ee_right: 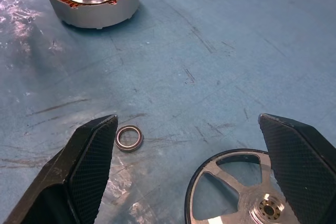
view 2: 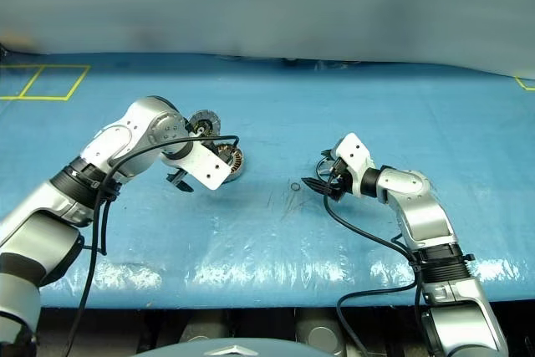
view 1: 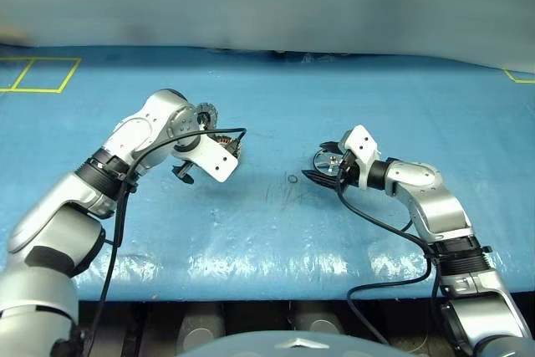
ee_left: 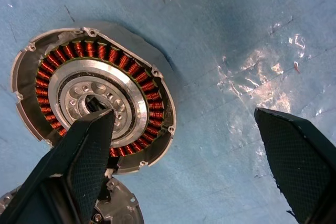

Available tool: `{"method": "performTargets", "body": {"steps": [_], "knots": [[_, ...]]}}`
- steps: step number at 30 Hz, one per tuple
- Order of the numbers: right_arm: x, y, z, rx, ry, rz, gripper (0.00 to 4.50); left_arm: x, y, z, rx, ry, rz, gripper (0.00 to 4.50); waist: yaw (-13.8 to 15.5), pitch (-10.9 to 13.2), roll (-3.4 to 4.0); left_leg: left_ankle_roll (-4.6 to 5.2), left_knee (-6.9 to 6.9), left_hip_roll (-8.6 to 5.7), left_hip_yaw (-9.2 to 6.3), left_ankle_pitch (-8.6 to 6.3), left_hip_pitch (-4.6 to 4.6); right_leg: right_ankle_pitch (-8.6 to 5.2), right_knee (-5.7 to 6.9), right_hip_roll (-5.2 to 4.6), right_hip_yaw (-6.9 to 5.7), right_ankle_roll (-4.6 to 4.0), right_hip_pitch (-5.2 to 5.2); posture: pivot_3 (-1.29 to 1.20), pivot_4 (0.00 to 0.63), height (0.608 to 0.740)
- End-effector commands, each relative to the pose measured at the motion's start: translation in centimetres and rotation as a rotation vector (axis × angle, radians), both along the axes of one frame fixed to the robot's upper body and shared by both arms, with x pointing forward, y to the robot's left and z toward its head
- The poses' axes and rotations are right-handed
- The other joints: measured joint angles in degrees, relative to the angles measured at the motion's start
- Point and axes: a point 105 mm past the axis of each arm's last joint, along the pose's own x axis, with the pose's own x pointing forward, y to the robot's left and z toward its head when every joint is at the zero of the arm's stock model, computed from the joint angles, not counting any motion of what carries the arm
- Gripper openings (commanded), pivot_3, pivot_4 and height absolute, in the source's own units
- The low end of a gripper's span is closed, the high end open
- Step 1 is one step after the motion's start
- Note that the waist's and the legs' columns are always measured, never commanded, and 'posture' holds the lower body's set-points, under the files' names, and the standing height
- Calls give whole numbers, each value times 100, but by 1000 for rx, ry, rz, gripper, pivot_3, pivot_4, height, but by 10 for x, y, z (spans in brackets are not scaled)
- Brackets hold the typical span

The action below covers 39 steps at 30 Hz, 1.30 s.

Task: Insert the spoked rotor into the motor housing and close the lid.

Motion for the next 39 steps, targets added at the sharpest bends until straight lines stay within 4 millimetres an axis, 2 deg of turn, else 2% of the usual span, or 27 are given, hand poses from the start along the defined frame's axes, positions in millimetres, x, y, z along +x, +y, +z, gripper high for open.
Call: {"method": "performTargets", "body": {"steps": [1, 17, 27, 39], "knots": [[0, 4, 15, -4, -51, 29, 4500, 4, 2, 5, -13, -25, 16, 4479, 0, 0, 0, 0, 1, 0, 0, 0, 0, 0, 0, 0, 0, 0, 0, 0, 150, 740], [-3, 5, 15, 3, -50, 28, 4500, 19, 3, -10, -43, -23, 76, 4479, 2, 0, 0, 1, 28, -1, -2, 0, 3, 1, 20, 1, -1, 4, 10, 0, 150, 740], [-5, 4, 11, 6, -43, 18, 4500, 24, -9, 5, -76, -71, 36, 4479, 7, 0, 0, 1, 52, -2, -2, -1, 4, 4, 27, 0, 1, 19, 19, 0, 150, 740], [-4, 6, 11, 6, -47, 16, 4500, 21, -11, -2, -55, -49, 14, 4479, -8, 0, 0, 5, 51, -2, -3, -3, 2, 7, 28, 1, 1, 14, 16, 0, 150, 740]]}}
